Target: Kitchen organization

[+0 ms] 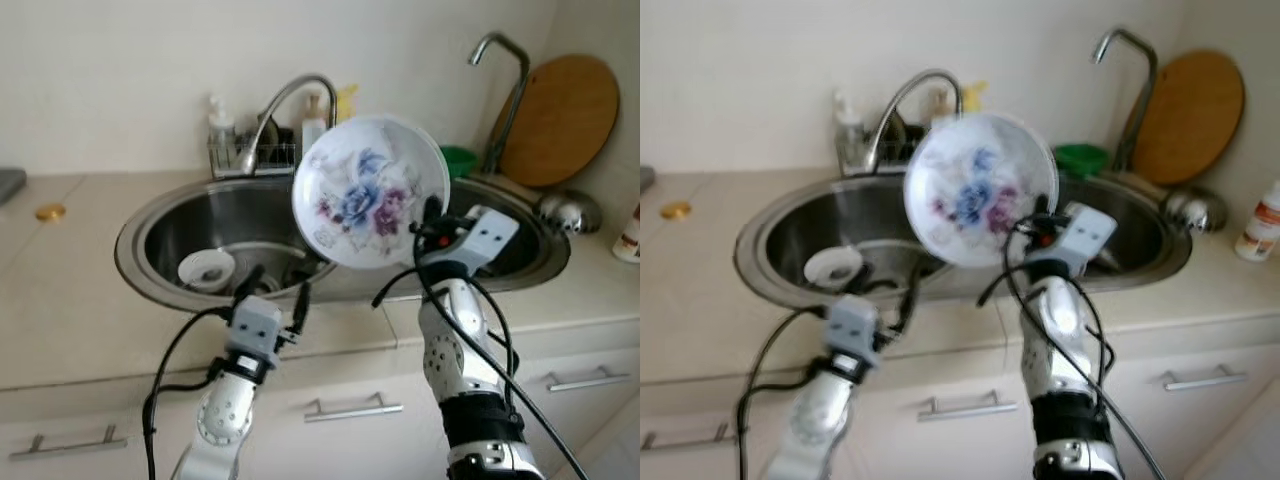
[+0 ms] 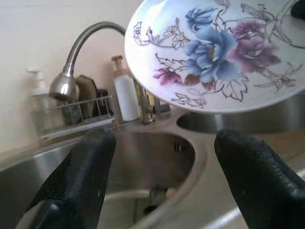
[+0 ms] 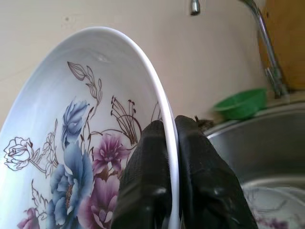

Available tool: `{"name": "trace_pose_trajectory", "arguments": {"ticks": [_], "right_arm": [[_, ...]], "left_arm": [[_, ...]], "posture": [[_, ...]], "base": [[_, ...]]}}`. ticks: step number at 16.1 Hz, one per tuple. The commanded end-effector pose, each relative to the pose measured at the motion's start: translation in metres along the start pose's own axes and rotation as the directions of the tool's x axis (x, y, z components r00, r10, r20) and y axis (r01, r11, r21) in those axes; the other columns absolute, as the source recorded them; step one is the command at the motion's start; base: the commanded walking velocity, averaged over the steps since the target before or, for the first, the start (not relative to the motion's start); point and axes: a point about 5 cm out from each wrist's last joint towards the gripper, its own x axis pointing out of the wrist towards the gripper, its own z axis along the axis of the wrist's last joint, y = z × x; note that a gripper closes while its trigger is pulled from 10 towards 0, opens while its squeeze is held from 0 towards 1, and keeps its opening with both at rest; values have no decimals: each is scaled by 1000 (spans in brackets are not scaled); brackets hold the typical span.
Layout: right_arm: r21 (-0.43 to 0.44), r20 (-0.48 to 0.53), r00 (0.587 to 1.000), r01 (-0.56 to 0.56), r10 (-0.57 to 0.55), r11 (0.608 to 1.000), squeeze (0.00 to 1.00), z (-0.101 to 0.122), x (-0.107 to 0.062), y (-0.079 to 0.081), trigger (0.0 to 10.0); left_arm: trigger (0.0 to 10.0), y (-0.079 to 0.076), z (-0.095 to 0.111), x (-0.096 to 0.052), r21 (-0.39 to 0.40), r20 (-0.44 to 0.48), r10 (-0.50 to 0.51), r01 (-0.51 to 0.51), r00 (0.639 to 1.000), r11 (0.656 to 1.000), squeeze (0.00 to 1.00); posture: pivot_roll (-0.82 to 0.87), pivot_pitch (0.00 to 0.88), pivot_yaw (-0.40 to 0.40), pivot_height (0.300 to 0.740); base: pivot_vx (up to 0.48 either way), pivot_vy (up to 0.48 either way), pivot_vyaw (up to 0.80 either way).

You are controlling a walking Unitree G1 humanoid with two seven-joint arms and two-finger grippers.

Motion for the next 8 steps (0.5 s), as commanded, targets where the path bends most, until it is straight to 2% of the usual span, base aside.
{"name": "trace_pose_trajectory", "arguments": {"ticks": [1,4,8], "right_arm": [[31,25,999,-38,37,999,0,2,1,16,0],[33,16,999,-36,35,999,0,1,1,15,0],[32,9,999,-33,32,999,0,-1,0,14,0]], "left_arm": [[10000,8,0,0,22,-1,11,-11,1000,1000,0],[10000,8,1,0,22,0,12,-12,1000,1000,0],[10000,6,27,13,59,105,-7,1,994,998,0]], "posture": [[68,0,-43,740],[68,0,-42,740],[76,0,-46,740]], "base": [[289,0,0],[289,0,0],[307,0,0]]}}
